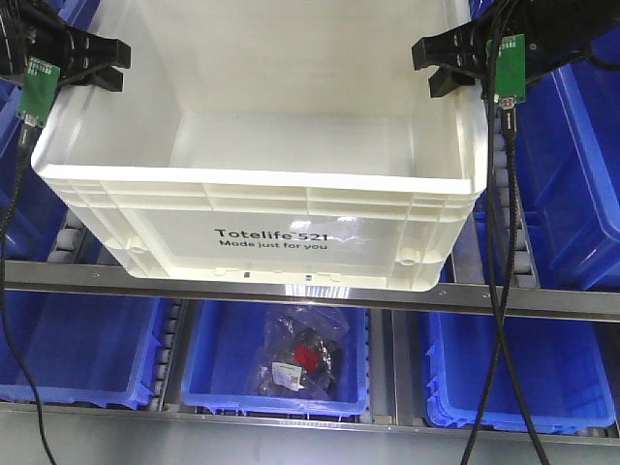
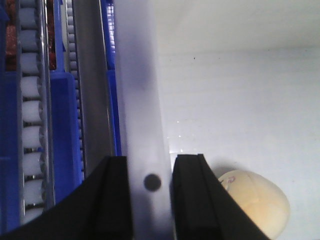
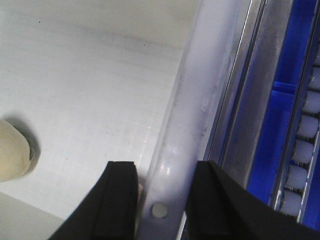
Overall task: Place moving items into box and shelve
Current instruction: 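Push the tote with both grippers onto the shelf's roller lane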
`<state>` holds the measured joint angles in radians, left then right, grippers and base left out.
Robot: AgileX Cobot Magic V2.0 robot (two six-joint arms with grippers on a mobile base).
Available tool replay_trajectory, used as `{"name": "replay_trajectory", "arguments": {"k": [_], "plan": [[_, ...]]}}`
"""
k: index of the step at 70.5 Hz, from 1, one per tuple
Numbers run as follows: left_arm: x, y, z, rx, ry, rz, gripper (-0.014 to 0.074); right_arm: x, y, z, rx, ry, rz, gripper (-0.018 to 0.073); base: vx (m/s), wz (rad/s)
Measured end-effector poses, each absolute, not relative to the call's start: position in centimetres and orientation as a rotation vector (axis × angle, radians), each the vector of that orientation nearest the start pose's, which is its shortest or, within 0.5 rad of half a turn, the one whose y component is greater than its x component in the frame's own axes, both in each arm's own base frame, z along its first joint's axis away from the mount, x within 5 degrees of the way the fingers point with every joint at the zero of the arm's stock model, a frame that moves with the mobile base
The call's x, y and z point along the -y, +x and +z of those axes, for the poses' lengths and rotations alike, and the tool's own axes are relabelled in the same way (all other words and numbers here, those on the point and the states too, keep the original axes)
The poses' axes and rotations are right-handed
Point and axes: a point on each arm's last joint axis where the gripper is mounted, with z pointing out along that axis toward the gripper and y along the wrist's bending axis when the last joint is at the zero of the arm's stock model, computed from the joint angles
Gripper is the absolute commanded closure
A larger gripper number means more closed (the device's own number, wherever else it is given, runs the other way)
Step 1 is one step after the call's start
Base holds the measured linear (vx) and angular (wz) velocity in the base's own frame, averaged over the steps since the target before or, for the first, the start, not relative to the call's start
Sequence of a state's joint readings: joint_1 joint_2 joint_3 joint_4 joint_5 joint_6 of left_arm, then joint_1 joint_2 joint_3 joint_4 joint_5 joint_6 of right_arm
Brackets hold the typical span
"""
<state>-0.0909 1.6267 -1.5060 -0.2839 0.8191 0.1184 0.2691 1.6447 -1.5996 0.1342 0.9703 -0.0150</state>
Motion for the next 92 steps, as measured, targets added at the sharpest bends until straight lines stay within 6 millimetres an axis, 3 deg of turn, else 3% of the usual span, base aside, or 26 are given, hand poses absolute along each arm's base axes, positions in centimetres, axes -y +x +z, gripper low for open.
{"name": "replay_trajectory", "arguments": {"k": [63, 92], "plan": [[5.5, 40.6, 30.7, -2.356, 0.02, -0.358, 0.0613, -11.0, 38.8, 32.0, -2.446, -0.334, 0.164, 0.0571, 0.0, 0.0], [5.6, 41.2, 30.4, -2.329, 0.004, -0.378, 0.0603, -10.8, 39.2, 32.1, -2.404, -0.339, 0.117, 0.0567, 0.0, 0.0]]}}
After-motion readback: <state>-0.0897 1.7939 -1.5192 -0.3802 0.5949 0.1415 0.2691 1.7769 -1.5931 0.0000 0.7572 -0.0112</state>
